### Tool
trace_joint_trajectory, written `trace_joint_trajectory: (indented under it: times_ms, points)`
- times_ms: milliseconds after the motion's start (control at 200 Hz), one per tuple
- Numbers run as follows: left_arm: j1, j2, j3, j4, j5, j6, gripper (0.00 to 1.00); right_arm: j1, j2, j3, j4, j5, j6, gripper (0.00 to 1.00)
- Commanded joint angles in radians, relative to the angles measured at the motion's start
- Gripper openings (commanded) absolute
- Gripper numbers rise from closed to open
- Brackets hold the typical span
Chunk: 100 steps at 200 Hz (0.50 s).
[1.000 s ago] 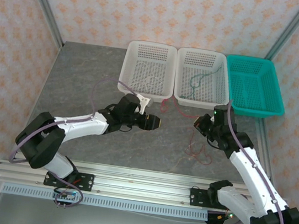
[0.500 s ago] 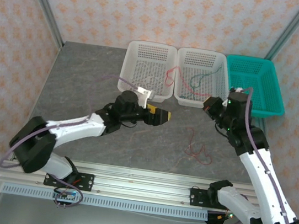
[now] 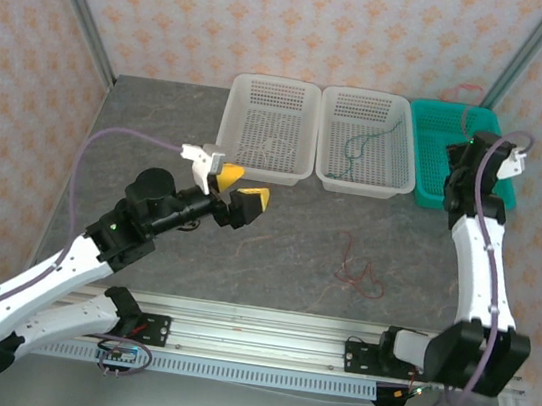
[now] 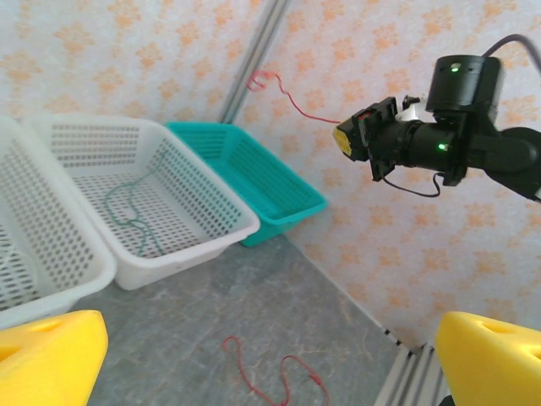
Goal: Untangle the cables
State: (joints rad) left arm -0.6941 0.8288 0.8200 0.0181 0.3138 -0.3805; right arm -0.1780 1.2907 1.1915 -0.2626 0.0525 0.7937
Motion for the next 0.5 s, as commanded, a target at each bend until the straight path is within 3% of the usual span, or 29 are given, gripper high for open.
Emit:
trace_joint_trajectory:
  times_ms: [0, 155, 195, 220, 255, 370, 495]
  points:
    - [-0.007, -0.038, -0.031, -0.115, -0.071, 0.066, 1.00, -0.065, 0.090, -0.015, 0.098, 0.030, 0.083, 0.00]
    - [-0.007, -0.053, -0.063, -0.113, -0.083, 0.051, 1.00, -0.118, 0.294, 0.042, 0.103, -0.115, 0.061, 0.01]
    - [-0.007, -0.051, -0.070, -0.105, -0.083, 0.043, 1.00, -0.118, 0.341, 0.069, 0.101, -0.162, 0.034, 0.20]
    - [-0.007, -0.047, -0.073, -0.099, -0.083, 0.038, 1.00, -0.118, 0.365, 0.098, 0.074, -0.188, 0.016, 0.38]
    - [-0.007, -0.041, -0.072, -0.095, -0.082, 0.032, 1.00, -0.118, 0.389, 0.146, 0.017, -0.208, -0.007, 0.49]
    - [-0.007, -0.005, -0.069, -0.077, -0.068, 0.014, 1.00, -0.117, 0.362, 0.197, -0.055, -0.240, -0.061, 0.61]
    - [-0.008, 0.076, -0.050, -0.040, -0.027, -0.016, 1.00, -0.112, 0.218, 0.092, -0.062, -0.343, -0.094, 0.65]
